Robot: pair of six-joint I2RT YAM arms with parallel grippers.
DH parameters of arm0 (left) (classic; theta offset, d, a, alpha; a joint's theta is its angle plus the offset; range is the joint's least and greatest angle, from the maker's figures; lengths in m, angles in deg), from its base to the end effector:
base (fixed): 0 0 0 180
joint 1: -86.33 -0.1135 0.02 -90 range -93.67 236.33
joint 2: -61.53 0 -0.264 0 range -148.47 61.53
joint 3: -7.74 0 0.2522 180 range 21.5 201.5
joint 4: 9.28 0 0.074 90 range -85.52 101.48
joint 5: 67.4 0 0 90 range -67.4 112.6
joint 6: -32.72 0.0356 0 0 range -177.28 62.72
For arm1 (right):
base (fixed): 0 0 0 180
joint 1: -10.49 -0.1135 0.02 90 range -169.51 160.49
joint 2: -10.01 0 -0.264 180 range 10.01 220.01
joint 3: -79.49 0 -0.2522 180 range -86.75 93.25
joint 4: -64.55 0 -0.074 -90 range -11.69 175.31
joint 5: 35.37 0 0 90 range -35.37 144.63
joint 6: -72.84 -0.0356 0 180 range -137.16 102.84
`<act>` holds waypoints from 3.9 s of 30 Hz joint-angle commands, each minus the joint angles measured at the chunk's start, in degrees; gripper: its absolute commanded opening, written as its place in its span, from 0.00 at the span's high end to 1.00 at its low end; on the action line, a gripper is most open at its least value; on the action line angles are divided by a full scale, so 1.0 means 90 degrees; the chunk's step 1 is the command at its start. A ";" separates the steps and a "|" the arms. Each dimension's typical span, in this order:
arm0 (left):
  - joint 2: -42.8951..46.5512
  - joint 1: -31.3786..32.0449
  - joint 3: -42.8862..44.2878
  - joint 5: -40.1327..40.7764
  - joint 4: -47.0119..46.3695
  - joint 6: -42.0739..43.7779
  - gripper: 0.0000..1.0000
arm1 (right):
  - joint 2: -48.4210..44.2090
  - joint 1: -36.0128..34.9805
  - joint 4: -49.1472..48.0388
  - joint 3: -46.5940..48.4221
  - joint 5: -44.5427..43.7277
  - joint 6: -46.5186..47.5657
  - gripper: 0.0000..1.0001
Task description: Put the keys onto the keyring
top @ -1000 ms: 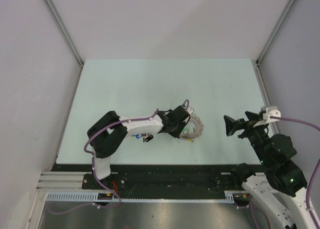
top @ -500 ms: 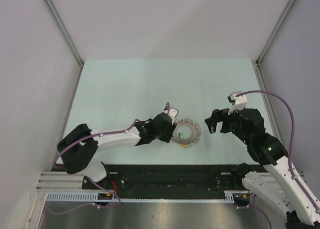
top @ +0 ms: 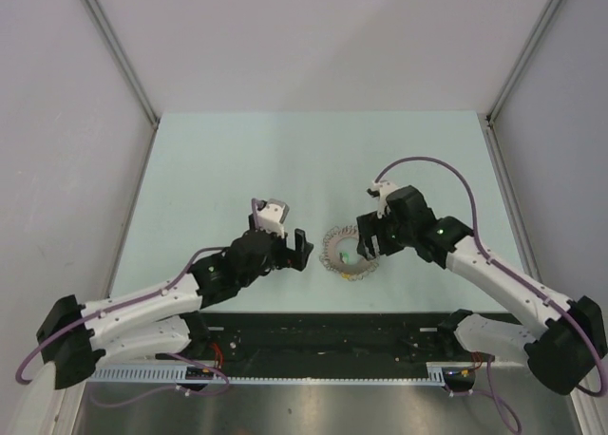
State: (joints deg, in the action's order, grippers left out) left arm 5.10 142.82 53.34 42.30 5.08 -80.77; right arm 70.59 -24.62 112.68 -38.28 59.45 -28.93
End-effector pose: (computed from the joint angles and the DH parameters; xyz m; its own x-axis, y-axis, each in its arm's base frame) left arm 0.1309 -0.1760 0.2403 -0.4613 0.0169 -0.8871 0.4718 0.8514 -0.2291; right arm 0.1765 0.1277 0.2713 -0.7073 -0.2488 -0.6617 -0.4864 0.8505 0.2001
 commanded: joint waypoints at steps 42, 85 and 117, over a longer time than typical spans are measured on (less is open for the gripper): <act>0.1455 -0.1218 -0.1907 0.0613 -0.0868 -0.0574 0.00 | 0.4695 -0.2378 -0.1133 0.1636 -0.1805 0.1864 0.82; 0.1377 -0.1228 -0.1643 -0.0471 -0.0721 -0.0525 0.00 | 0.2810 -0.1967 -0.2315 0.0210 -0.1092 0.1073 0.75; 0.1631 -0.1238 -0.1731 0.0018 -0.0350 -0.0789 0.00 | 0.3739 -0.2759 -0.1817 0.0884 -0.2694 0.1786 0.93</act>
State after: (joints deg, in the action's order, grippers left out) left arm 19.99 132.02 36.31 41.91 2.33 -86.45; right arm 106.72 -49.06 96.02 -32.42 34.97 -12.60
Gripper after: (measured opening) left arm 0.996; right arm 0.123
